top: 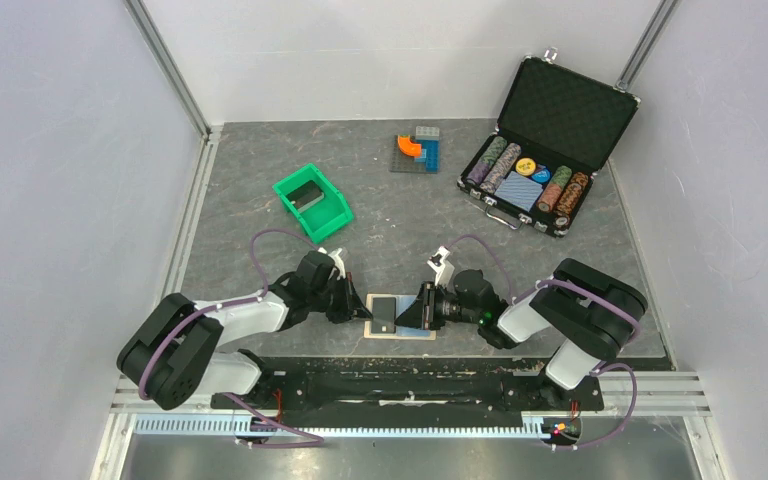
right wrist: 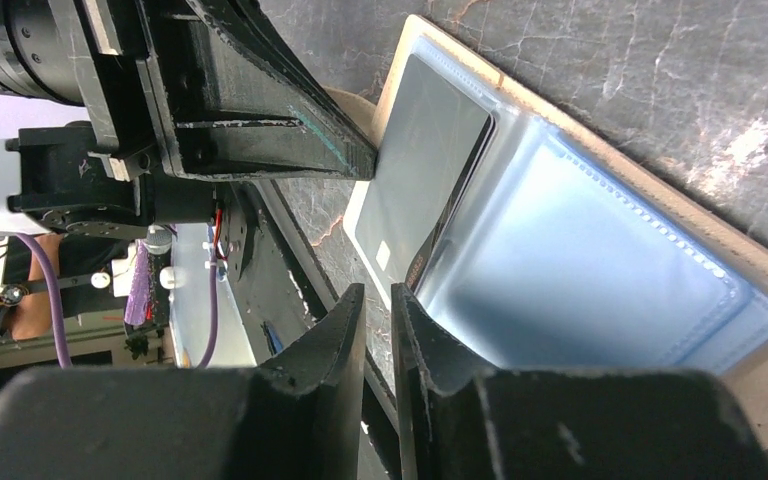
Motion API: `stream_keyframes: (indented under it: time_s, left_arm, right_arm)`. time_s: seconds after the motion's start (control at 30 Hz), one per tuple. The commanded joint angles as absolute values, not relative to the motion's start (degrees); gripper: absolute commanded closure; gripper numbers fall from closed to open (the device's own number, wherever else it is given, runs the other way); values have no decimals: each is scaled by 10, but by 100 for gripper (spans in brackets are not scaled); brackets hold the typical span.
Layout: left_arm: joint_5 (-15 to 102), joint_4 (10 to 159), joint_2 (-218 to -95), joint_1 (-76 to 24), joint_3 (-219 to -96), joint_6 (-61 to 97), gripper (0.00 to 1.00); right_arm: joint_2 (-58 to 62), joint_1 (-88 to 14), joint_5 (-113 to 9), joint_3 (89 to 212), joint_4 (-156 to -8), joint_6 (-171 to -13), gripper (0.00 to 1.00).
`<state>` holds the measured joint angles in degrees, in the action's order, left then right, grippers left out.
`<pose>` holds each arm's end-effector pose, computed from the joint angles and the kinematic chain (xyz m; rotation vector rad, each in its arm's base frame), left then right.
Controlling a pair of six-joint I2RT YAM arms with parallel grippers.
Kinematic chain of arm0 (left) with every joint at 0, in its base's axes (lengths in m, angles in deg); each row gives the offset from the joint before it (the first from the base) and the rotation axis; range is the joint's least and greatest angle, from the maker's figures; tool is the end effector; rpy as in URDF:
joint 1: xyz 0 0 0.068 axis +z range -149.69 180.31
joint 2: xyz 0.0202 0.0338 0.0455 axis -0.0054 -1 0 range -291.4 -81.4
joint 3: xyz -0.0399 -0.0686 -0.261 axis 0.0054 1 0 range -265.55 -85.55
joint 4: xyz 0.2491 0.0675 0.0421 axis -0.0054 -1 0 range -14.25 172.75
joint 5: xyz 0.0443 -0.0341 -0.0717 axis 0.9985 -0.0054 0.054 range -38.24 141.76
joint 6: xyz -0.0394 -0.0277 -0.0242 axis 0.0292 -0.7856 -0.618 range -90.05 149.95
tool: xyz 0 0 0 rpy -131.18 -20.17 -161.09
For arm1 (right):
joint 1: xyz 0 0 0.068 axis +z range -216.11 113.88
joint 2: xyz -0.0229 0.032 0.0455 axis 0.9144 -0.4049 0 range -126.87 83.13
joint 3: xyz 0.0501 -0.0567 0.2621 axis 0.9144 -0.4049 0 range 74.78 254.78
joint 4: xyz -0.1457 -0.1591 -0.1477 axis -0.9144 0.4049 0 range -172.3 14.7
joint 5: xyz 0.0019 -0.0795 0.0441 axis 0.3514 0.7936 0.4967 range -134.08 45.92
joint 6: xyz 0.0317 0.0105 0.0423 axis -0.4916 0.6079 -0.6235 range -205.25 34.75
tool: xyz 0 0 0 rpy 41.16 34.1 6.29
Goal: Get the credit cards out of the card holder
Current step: Remove the credit card from the card holder.
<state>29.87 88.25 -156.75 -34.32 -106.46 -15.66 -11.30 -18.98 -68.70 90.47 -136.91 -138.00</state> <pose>0.1694 -0.1330 0.1238 -0.0624 2.6498 -1.0288 0.1552 0.1890 0.1047 -0.2109 2.2995 1.4545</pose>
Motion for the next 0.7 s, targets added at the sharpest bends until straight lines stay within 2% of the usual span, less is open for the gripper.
stream_keyframes:
  time_s: [0.0, 0.27, 0.67]
  left_arm:
    - [327, 852, -1583, -351, -1041, -166, 98]
    - [325, 856, -1584, -351, -1038, -167, 98]
    - [323, 861, -1585, -352, -1037, -169, 98]
  right_arm:
    - [-116, -181, -660, 906, -1371, -1395, 81]
    - [-107, -170, -620, 931, -1285, -1375, 79]
    - [-126, -160, -608, 952, -1275, -1391, 75]
